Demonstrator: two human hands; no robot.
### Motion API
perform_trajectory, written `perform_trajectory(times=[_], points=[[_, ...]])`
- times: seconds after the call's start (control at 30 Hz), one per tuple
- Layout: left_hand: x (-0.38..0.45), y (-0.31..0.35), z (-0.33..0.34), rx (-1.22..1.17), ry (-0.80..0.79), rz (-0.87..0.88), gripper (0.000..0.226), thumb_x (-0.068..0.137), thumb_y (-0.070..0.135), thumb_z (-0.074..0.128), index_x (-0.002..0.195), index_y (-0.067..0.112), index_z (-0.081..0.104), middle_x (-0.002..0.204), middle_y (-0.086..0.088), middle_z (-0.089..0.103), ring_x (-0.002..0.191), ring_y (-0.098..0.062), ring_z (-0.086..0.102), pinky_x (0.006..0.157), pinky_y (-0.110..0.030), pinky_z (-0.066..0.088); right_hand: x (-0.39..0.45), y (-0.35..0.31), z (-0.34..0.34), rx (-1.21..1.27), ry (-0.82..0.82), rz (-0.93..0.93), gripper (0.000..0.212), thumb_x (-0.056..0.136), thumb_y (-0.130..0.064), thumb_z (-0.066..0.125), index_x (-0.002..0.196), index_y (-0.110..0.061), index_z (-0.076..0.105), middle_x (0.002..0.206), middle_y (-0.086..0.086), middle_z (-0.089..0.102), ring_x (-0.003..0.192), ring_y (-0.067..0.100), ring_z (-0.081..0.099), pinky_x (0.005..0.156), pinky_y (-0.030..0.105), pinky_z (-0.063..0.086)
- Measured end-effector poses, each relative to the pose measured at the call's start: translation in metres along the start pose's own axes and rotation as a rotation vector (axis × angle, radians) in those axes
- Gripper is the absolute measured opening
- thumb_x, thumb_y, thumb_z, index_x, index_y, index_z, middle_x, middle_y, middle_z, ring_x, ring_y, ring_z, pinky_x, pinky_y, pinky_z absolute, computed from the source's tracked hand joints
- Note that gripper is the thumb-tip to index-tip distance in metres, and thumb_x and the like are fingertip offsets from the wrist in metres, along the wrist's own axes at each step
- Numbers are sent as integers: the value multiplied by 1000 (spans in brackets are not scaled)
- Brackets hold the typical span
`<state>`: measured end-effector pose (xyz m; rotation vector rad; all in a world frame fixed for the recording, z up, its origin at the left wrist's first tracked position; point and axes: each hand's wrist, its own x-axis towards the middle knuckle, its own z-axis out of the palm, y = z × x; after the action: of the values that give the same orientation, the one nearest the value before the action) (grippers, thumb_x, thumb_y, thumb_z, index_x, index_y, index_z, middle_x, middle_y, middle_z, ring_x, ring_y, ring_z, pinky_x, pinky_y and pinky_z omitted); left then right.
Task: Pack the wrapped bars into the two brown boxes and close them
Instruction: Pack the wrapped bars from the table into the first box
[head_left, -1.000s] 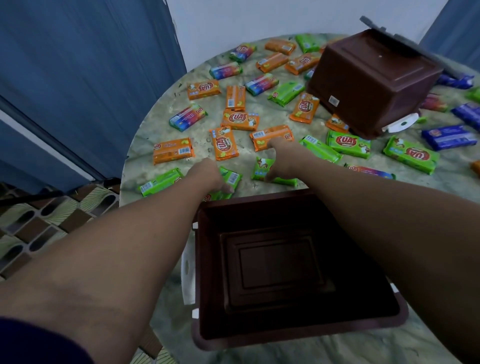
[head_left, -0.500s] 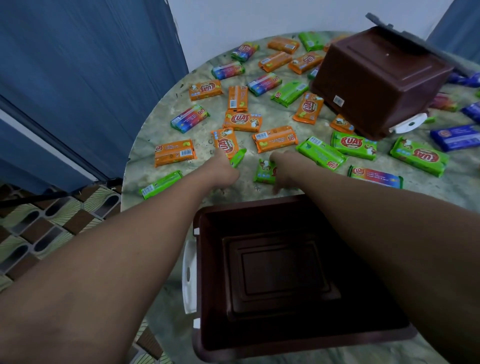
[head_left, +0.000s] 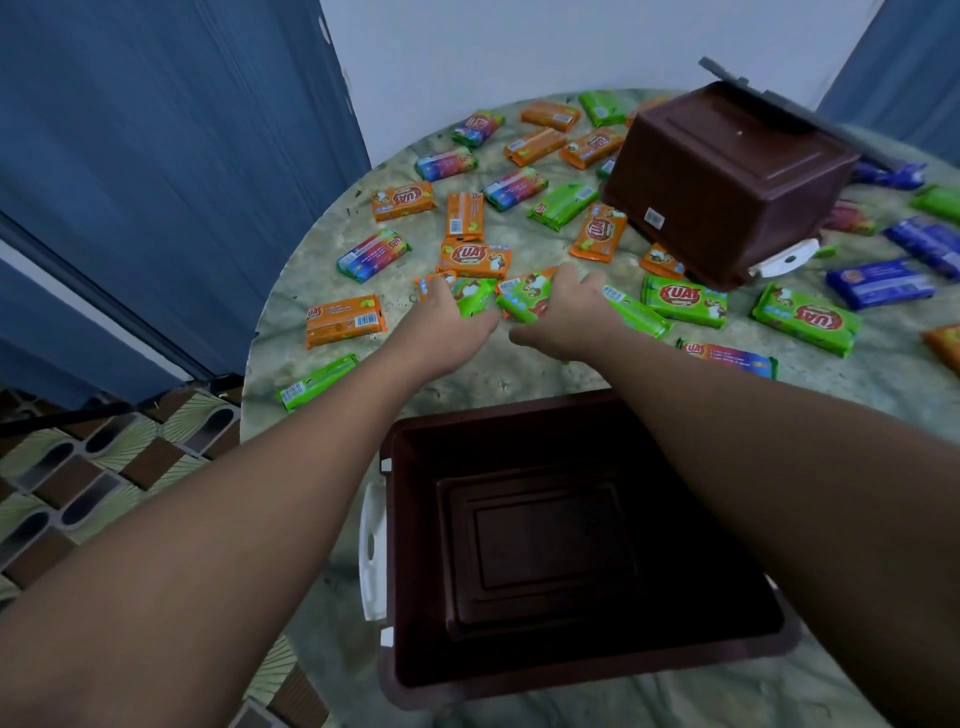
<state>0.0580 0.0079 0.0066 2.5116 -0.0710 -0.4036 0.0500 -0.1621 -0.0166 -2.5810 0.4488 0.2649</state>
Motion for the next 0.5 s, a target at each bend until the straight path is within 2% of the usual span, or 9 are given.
perform_trajectory(times=[0.2,0.3,0.37,0.5], points=[[-29,11,-1,95,79,110,57,89,55,56,129,20,37,117,-5,57,94,-23,58,60,-33,40,-32,7,-17,36,95,-48,91,76,-56,81,139,-12,33,142,14,32,119,36,55,86,41,49],[-47,13,1,121,99,136,64,87,56,56,134,18,35,124,-7,56,105,-28,58,75,-39,49,-53,15,-22,26,119,-71,93,76,-54,81,141,-10,32,143,16,31,122,38,53,92,43,49],[-60,12,3,120,109,151,68,86,58,56,137,19,34,127,-8,55,112,-30,57,85,-43,50,-68,20,-23,28,137,-92,90,75,-52,81,139,-10,33,141,16,32,119,38,55,87,42,48],[-82,8,10,125,88,162,76,83,60,56,142,20,30,134,-11,50,118,-32,56,93,-48,50,-93,26,-24,22,213,-134,88,72,-54,80,137,-14,36,133,10,35,112,35,56,84,42,48]])
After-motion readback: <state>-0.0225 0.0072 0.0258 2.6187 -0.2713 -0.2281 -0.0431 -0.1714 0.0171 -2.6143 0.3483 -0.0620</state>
